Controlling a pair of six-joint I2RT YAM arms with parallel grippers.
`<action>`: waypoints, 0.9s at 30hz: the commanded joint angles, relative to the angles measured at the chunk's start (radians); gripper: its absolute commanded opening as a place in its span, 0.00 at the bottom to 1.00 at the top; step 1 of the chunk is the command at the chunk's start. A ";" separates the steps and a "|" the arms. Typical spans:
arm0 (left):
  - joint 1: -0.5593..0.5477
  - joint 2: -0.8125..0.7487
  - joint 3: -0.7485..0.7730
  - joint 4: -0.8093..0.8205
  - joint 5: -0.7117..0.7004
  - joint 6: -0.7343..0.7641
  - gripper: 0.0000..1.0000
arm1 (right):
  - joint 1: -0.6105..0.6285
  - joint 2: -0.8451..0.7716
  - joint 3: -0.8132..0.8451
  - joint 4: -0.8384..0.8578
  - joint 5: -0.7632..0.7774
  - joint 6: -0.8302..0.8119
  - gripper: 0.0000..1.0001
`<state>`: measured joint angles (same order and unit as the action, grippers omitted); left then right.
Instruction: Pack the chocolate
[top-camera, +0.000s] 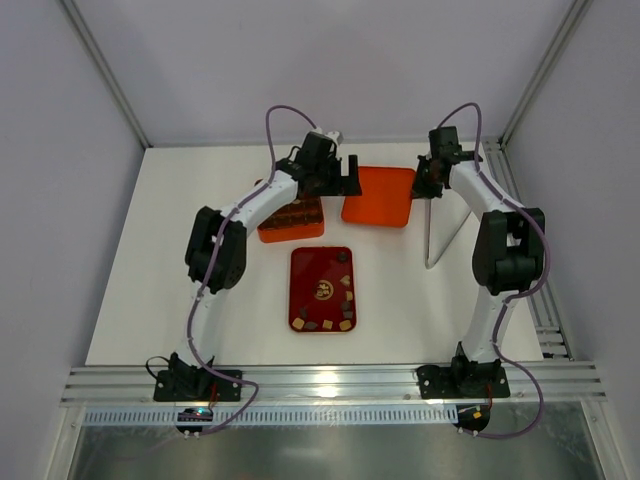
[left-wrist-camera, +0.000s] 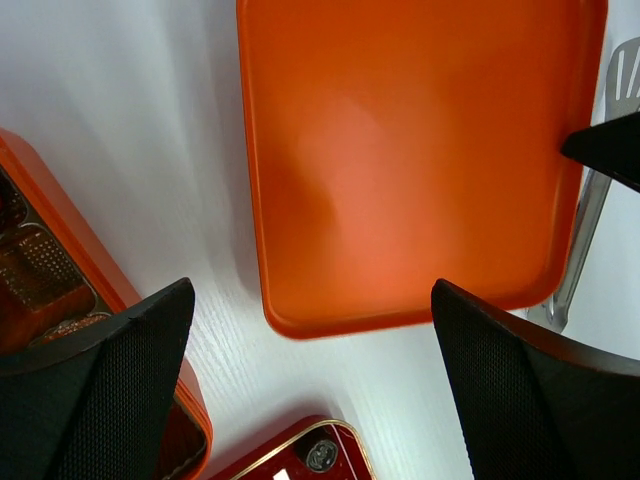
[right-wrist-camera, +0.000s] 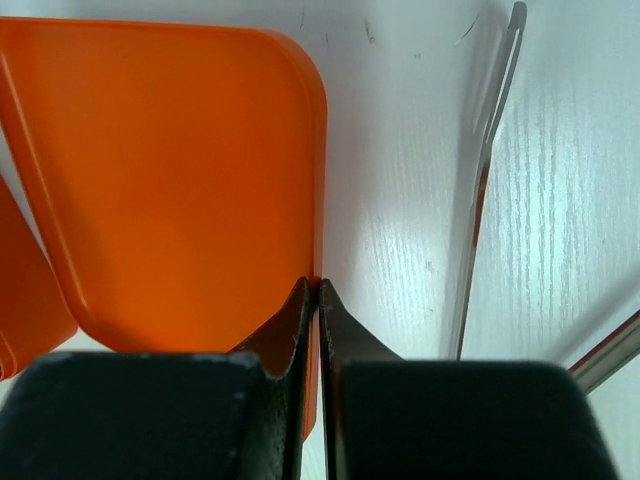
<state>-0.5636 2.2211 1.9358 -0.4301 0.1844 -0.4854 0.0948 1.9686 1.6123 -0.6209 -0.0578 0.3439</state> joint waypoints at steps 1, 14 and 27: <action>-0.005 0.037 0.070 0.002 0.004 0.007 0.98 | -0.004 -0.068 -0.020 0.015 -0.046 0.017 0.04; 0.011 0.132 0.138 0.045 0.112 -0.067 0.93 | -0.061 -0.151 -0.100 0.058 -0.175 0.041 0.04; 0.024 0.138 0.115 0.160 0.314 -0.211 0.67 | -0.070 -0.183 -0.138 0.104 -0.263 0.072 0.04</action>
<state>-0.5419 2.3604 2.0327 -0.3538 0.4084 -0.6369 0.0223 1.8561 1.4815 -0.5701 -0.2665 0.3885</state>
